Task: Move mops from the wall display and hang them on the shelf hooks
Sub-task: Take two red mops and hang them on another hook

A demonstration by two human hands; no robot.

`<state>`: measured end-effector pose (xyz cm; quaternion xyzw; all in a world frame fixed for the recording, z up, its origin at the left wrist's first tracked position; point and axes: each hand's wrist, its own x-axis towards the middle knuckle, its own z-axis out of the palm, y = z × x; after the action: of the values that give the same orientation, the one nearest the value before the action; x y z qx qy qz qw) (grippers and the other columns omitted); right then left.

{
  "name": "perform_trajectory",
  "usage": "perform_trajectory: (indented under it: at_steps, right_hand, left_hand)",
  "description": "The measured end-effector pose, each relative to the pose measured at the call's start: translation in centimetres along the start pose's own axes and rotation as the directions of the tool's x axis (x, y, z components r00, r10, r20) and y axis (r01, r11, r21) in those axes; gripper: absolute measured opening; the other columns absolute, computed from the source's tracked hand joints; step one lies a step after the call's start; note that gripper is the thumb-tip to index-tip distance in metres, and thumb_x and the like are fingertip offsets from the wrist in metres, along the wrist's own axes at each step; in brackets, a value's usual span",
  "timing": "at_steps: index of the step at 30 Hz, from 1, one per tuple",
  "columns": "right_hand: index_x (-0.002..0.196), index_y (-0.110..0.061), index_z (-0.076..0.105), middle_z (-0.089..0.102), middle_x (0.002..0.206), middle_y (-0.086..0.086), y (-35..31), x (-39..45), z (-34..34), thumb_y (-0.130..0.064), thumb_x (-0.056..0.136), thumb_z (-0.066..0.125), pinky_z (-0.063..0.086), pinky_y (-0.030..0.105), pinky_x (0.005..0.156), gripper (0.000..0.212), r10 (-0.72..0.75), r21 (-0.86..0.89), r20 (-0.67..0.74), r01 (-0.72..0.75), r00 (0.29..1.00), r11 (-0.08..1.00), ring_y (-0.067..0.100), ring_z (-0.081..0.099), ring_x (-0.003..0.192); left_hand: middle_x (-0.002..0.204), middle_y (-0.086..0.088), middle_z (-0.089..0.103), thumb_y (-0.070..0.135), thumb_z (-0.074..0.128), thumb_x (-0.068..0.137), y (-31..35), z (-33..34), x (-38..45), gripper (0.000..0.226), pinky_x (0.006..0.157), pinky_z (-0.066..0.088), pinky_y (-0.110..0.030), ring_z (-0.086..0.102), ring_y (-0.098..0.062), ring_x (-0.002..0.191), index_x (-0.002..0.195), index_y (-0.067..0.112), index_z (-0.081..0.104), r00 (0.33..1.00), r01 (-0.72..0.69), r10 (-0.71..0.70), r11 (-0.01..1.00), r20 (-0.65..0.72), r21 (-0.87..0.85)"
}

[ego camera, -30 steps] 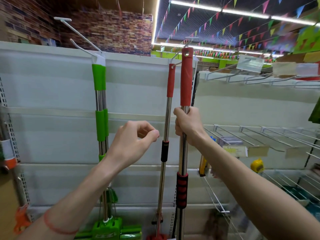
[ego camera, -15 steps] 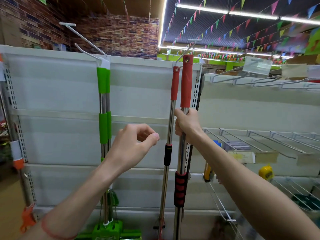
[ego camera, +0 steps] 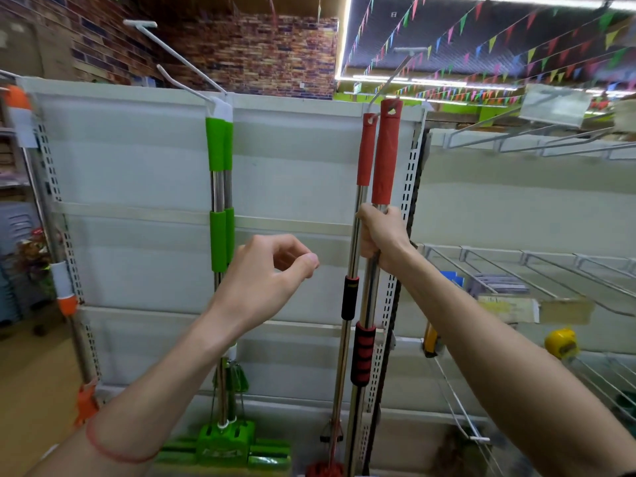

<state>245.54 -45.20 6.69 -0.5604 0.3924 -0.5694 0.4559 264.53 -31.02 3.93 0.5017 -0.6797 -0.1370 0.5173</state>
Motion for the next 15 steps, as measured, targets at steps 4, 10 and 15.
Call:
perform_trajectory:
  at_steps: [4, 10, 15]
  right_hand:
    - [0.066, -0.024, 0.032, 0.030, 0.048, -0.005, 0.7, 2.1, 0.1, -0.004, 0.090, 0.049, 0.022, 0.022, 0.039, 0.036, 0.017, 0.019, 0.025, -0.017, 1.000, 1.000, 0.012, 0.024, 0.037]
    - [0.067, -0.024, 0.033, 0.030, 0.046, -0.006, 1.6, 5.2, 0.1, -0.003, 0.087, 0.050, 0.022, 0.023, 0.039, 0.034, 0.028, 0.043, 0.027, -0.029, 0.999, 0.999, 0.012, 0.024, 0.035]
    - [0.069, -0.023, 0.033, 0.029, 0.046, -0.006, 2.3, 7.8, 0.3, -0.002, 0.084, 0.050, 0.021, 0.021, 0.039, 0.031, 0.008, 0.057, 0.016, -0.009, 1.000, 0.998, 0.012, 0.023, 0.035]
  left_hand:
    - [0.073, 0.012, 0.078, 0.046, 0.064, 0.080, -0.9, -0.4, 0.3, 0.025, 0.075, 0.060, -0.034, 0.072, -0.008, 0.075, 0.076, 0.025, 0.078, 0.998, 0.039, -0.039, 0.999, -0.039, 0.009]
    - [0.075, 0.007, 0.079, 0.042, 0.065, 0.081, -1.8, -0.6, 0.6, 0.025, 0.076, 0.062, -0.038, 0.076, -0.013, 0.079, 0.077, 0.021, 0.078, 0.995, 0.061, -0.059, 0.998, -0.084, 0.026]
    - [0.073, 0.007, 0.079, 0.043, 0.066, 0.082, -2.7, -0.3, 1.0, 0.025, 0.078, 0.062, -0.041, 0.076, -0.013, 0.077, 0.075, 0.021, 0.078, 0.992, 0.068, -0.059, 0.995, -0.113, 0.076]
